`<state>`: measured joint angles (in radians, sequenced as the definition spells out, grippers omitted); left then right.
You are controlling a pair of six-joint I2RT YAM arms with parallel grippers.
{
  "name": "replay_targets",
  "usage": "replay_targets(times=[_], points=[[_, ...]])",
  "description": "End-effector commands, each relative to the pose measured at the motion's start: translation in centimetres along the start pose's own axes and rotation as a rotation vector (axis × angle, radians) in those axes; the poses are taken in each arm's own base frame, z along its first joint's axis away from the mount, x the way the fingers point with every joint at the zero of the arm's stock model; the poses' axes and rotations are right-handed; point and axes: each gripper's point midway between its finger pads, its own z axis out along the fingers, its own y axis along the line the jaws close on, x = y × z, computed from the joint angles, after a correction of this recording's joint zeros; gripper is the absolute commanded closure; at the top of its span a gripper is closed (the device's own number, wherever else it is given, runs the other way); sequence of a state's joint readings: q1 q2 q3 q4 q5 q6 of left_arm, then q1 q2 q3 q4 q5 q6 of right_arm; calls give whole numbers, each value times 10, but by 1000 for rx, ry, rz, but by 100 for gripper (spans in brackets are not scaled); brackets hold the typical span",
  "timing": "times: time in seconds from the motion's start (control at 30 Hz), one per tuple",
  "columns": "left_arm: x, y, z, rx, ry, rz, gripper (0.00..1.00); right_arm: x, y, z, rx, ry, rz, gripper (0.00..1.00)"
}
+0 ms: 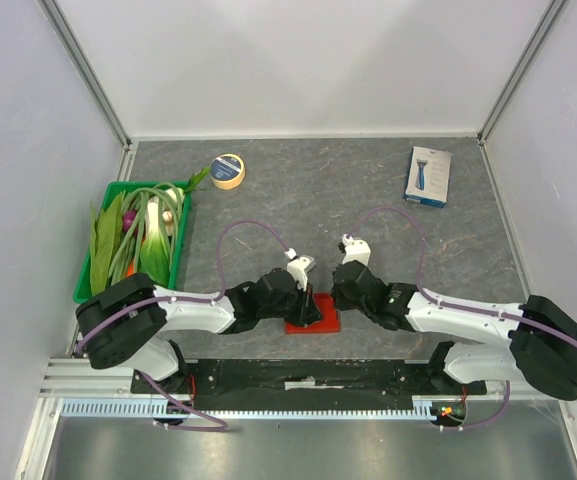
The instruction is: Fold the paper box
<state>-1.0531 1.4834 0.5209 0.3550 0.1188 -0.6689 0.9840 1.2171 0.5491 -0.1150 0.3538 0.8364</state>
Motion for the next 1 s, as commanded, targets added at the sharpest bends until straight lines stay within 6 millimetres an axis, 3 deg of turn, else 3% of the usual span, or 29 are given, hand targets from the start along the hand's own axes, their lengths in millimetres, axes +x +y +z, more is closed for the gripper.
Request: replay_targets(times=[0.0, 0.03, 0.07, 0.17, 0.3, 0.37, 0.47, 0.63, 0.67, 0.73, 0.8, 0.97], points=[[11, 15, 6, -42, 38, 12, 95, -18, 5, -2, 6, -12, 16, 100], [12, 15, 6, -41, 41, 14, 95, -14, 2, -3, 9, 18, 10, 100], [12, 16, 6, -45, 40, 12, 95, -21, -7, 0, 23, 22, 25, 89], [16, 19, 5, -48, 48, 15, 95, -20, -25, 3, -5, 88, 33, 68], [17, 21, 2, -52, 55, 38, 95, -12, -10, 1, -214, 176, -45, 38], [17, 20, 1, -39, 57, 52, 95, -12, -5, -2, -303, 210, -89, 29], [16, 24, 1, -36, 64, 62, 95, -16, -20, -6, -309, 200, -2, 20], [11, 52, 3, -80, 62, 13, 95, -2, -14, -11, -412, 217, 115, 21], [10, 51, 3, -66, 61, 11, 95, 9, -18, -8, -402, 246, 133, 25], [1, 48, 4, -47, 45, 36, 93, 14, -6, -7, -492, 232, 164, 27], [-11, 39, 6, -26, 42, 68, 91, 15, 1, -6, -545, 222, 207, 33], [-26, 26, -7, -5, 14, 84, 84, 19, -3, 8, -545, 190, 185, 44]])
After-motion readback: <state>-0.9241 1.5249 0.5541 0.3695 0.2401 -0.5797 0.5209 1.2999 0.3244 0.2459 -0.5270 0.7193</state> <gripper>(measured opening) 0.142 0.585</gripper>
